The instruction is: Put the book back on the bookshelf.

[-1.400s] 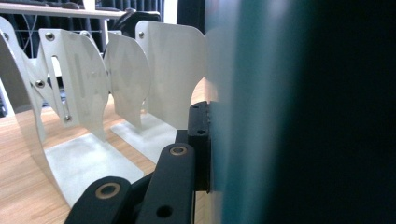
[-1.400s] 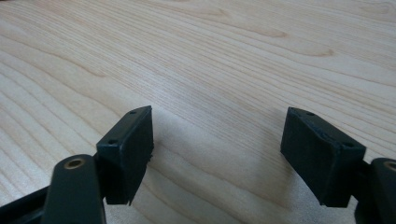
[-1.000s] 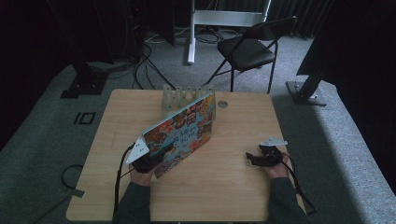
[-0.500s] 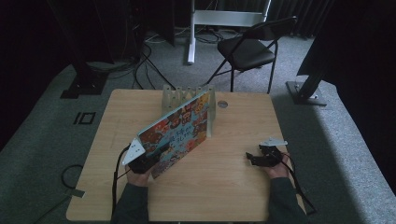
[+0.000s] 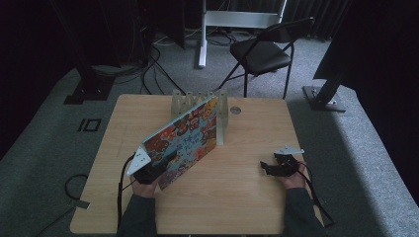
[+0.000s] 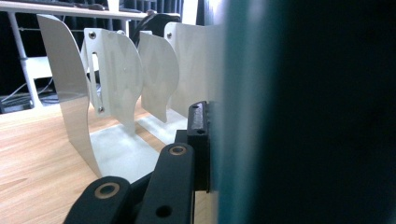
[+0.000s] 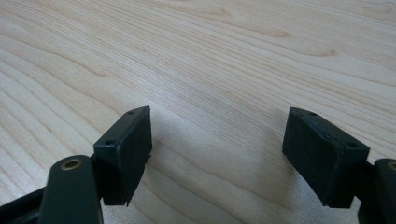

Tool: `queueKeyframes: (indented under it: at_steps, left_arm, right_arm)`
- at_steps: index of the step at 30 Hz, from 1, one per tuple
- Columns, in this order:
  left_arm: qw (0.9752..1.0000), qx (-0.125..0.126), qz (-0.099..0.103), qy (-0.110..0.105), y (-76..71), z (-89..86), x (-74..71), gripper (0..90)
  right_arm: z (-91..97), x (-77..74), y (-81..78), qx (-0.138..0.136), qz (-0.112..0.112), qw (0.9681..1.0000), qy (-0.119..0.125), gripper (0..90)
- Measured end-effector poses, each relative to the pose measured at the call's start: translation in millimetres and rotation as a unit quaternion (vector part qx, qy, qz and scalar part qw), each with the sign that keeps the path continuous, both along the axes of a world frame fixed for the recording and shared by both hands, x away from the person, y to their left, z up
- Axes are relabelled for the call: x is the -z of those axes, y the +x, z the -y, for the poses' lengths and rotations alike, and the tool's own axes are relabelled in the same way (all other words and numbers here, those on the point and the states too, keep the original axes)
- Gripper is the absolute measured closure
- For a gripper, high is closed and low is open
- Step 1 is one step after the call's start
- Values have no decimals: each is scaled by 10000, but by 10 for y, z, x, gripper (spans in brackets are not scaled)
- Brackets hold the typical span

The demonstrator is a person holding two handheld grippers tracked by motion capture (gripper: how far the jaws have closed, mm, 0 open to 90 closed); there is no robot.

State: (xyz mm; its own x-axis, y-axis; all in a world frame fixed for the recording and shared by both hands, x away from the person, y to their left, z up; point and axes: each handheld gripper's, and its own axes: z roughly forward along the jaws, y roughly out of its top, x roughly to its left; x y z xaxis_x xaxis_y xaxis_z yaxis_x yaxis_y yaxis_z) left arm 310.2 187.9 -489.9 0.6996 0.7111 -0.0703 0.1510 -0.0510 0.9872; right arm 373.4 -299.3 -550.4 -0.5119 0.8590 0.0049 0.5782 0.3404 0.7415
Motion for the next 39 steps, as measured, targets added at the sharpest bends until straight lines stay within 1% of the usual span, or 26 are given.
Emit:
queueKeyframes:
  at_steps: [8, 12, 17, 26, 31, 36, 39]
  left_arm:
    - [10000, -21, -39, -53, -4, -29, -3, 807]
    - [9999, -59, -43, -117, -17, -62, -5, 809]
    - [9998, -115, -37, -126, -36, -110, -16, 809]
    - [9998, -201, -4, -83, -94, -197, -34, 810]
    - [9997, -233, -4, -111, -113, -245, -37, 809]
    - [9996, -282, 35, -28, -148, -292, -69, 809]
    - [9995, -315, 44, -30, -175, -322, -75, 809]
  right_arm:
    - [0, 0, 0, 0, 0, 10000, 0, 238]
    - [0, 0, 0, -1, -4, 10000, 3, 238]
    - [-1, 0, 0, -3, -6, 10000, 4, 238]
    - [-1, 0, 0, -7, -5, 10000, 4, 238]
    - [-2, 0, -1, -3, -5, 10000, 10, 238]
    - [-2, 0, 0, -6, -5, 10000, 8, 238]
    - [-1, 0, 0, -6, -6, 10000, 6, 238]
